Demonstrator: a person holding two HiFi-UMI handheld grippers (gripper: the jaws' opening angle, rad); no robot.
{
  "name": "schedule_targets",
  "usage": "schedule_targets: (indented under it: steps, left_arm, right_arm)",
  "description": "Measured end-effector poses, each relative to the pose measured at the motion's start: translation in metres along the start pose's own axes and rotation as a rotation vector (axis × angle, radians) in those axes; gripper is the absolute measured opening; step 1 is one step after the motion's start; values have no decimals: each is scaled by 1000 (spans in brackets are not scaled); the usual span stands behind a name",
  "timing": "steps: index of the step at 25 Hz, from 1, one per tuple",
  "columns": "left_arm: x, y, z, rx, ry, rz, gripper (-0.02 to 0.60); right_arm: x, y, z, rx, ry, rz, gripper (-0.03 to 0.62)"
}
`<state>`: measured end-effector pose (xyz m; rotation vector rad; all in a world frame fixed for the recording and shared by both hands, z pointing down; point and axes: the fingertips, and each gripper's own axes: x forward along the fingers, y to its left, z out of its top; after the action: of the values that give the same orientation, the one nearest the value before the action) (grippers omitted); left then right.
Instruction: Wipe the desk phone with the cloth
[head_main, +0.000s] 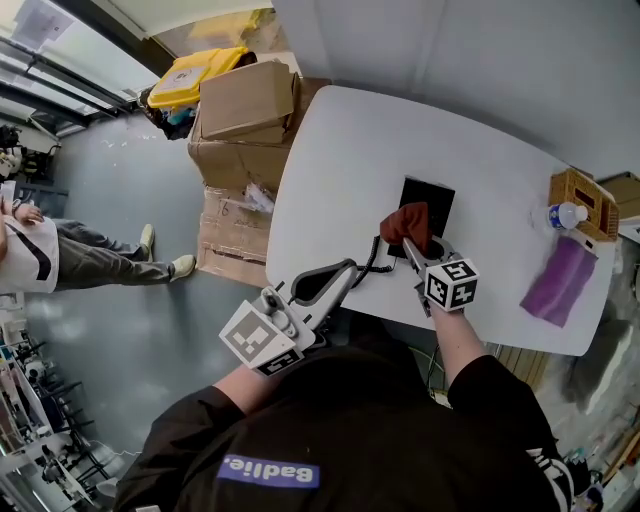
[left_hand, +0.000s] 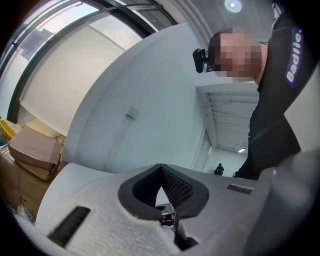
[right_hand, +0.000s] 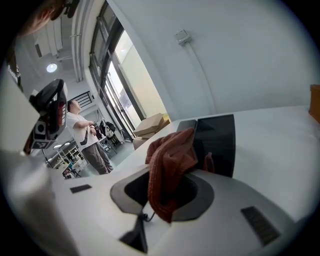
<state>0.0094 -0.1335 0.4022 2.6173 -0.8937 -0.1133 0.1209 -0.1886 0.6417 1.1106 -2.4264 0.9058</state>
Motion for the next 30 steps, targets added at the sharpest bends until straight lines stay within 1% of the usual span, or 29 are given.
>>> schedule_targets:
  steps: [5, 8, 11, 15, 17, 20, 23, 25, 28, 30]
  left_arm:
    - [-13, -8, -5, -1, 19, -40, 6]
    - [-19, -11, -12, -8, 31, -67, 6]
    - [-23, -16, -12, -4, 33, -90, 6]
    - [-20, -22, -2, 10, 19, -107, 6]
    - [-15, -23, 5, 16, 10, -106, 6]
    - [-4, -22, 15, 24, -15, -93, 6]
    - [6, -19, 20, 28, -36, -66, 6]
    - [9, -14, 21, 24, -43, -36, 6]
    - [12, -8, 17, 15, -44, 10, 6]
    - [14, -5, 14, 10, -42, 30, 6]
  right_arm:
    - [-7, 14, -32, 26, 24, -24, 94]
    - [-11, 20, -48, 71, 30, -41, 94]
    - [-16, 31, -50, 112, 8, -46, 94]
    - [-29, 31, -20, 113, -49, -44, 94]
    - [-34, 21, 0, 95, -68, -53, 94]
    - [-37, -4, 36, 56, -93, -69, 94]
    - [-35, -29, 69, 31, -116, -74, 94]
    - [-29, -41, 84, 24, -122, -69, 94]
    - [-17, -53, 95, 17, -116, -51, 94]
    - [-10, -57, 93, 21, -104, -38, 94]
